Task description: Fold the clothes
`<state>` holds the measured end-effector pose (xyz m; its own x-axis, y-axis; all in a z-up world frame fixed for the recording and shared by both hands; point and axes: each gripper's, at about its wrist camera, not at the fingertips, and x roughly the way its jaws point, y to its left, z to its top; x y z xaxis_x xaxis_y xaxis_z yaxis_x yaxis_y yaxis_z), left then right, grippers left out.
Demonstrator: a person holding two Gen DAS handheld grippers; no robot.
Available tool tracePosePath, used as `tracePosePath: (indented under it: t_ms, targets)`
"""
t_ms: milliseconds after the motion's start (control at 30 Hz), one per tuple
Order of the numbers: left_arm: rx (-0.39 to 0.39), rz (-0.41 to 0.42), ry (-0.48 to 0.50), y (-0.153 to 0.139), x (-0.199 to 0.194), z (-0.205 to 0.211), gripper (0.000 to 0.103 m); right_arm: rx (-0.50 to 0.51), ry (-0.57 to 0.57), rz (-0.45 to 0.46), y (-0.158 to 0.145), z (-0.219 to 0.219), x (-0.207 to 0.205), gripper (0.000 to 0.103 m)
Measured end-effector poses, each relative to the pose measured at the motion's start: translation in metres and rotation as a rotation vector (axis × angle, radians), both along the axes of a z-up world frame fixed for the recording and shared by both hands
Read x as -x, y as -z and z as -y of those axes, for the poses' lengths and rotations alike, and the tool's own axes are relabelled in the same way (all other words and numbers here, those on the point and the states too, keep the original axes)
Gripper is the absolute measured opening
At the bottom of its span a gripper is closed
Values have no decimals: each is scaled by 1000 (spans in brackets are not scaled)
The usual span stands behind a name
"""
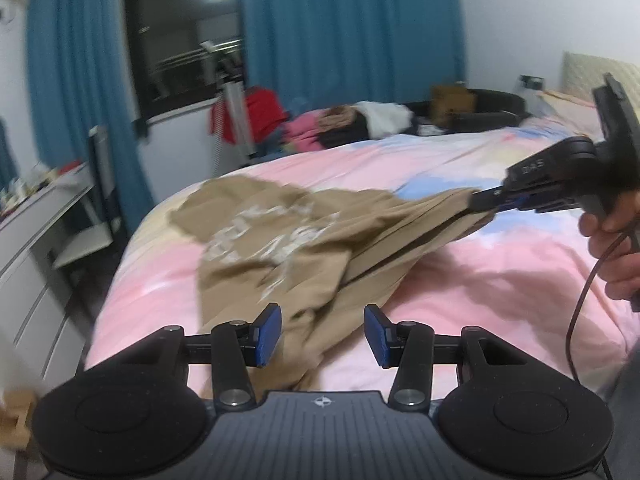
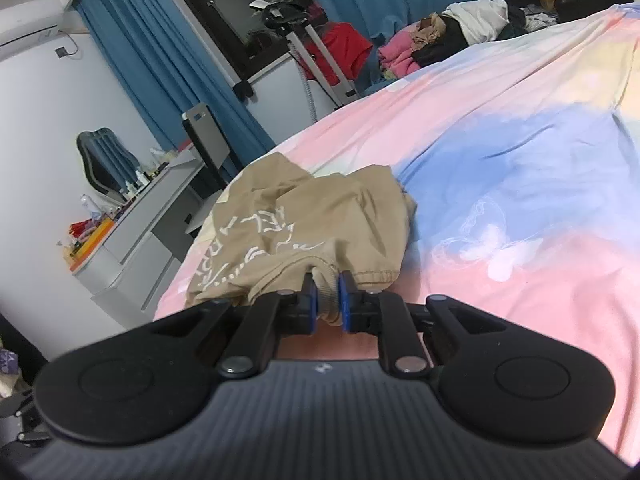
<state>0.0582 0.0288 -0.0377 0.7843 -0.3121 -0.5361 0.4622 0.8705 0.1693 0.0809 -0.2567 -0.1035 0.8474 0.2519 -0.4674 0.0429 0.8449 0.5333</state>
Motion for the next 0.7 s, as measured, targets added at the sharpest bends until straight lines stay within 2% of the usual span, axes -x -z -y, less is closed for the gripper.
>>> tracePosePath:
  t_ms: [100,200,267,300,333,367,467,567,600,633,700]
  targets:
    - [-47,-15,22,11,-26,26,48,5,8,-31,8,5,-5,16]
    - [-117,-80,5,36,-66,47,44,47,4,-60,17,5,-13,16]
    - [-172,-115,14,53,-87,56,22,58,9,-72,22,5,-18,16]
    - [-189,-138,27,60,-96,57,5,63,12,-78,24,5,-20,16]
    - [-190,-162,39,65,-104,57,5,69,15,-83,27,5,-23,16]
    - [-154,-182,47,63,-109,52,5,71,18,-89,29,5,-25,16]
    - [23,-220,43,47,-119,26,5,102,32,-83,32,5,-30,17]
    - [258,-247,27,25,-124,-8,5,189,29,-73,32,-7,-36,22]
    - [333,-260,25,20,-127,-19,5,219,20,-70,33,-11,-38,29]
    - [382,-271,18,18,-129,-27,5,249,7,-65,33,-16,-40,42]
    - [481,-294,5,15,-135,-41,5,332,-30,-49,34,-29,-41,59]
